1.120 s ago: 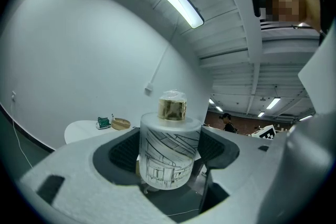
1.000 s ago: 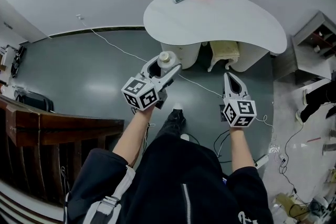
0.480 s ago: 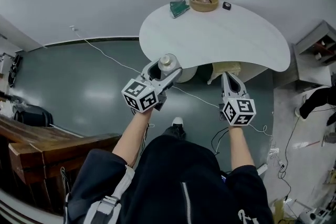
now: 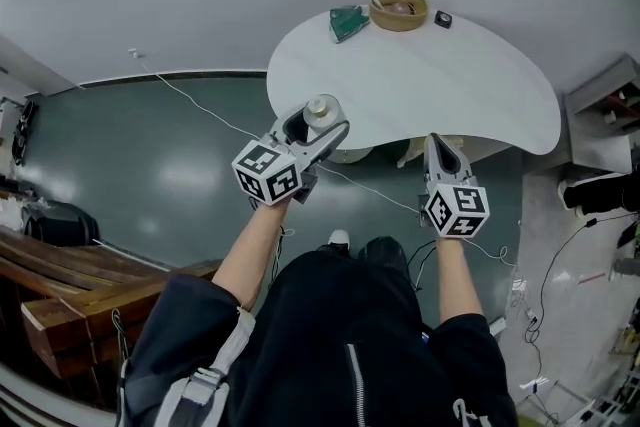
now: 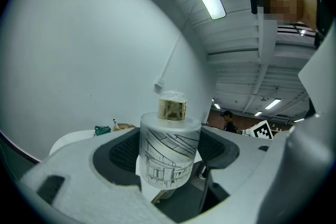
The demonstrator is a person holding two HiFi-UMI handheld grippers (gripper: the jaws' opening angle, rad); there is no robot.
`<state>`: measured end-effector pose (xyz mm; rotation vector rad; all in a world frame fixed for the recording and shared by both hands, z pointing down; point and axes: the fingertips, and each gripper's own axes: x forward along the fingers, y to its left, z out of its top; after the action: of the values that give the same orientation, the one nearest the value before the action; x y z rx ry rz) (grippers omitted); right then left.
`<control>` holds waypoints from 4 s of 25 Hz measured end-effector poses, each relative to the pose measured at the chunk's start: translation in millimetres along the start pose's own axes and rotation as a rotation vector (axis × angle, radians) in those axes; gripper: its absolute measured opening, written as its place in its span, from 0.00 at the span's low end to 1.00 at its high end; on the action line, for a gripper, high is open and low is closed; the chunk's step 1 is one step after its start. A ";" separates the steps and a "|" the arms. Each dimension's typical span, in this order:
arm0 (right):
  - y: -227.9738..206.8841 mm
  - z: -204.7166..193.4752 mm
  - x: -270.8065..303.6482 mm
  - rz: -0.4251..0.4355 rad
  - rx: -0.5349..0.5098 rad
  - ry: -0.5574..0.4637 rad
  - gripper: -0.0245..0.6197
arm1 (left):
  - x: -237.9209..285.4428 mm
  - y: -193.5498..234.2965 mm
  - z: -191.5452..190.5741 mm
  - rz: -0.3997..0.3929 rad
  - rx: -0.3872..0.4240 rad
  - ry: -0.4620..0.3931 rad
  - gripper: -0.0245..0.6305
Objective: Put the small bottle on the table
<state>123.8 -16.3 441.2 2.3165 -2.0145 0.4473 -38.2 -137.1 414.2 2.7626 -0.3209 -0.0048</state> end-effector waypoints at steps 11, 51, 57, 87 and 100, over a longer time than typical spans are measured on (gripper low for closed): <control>-31.0 6.2 56.4 0.032 0.005 0.010 0.04 | 55.1 37.5 -3.2 0.014 0.007 0.028 0.56; -76.4 39.0 316.3 0.540 -0.075 0.196 0.04 | 166.8 198.8 -6.2 0.491 -0.086 -0.025 0.56; -65.8 9.2 318.6 0.541 -0.076 0.267 0.04 | 155.9 206.0 -54.4 0.498 -0.153 0.030 0.56; -107.3 -31.0 310.9 0.390 -0.040 0.367 0.04 | 165.5 268.7 -211.4 0.543 -0.052 0.424 0.56; -102.5 -35.9 316.9 0.381 -0.026 0.374 0.04 | 162.6 267.6 -230.0 0.523 -0.008 0.452 0.55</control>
<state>253.5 -298.0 568.1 1.6664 -2.2335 0.7955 71.1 -336.4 729.4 2.4904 -0.8886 0.7293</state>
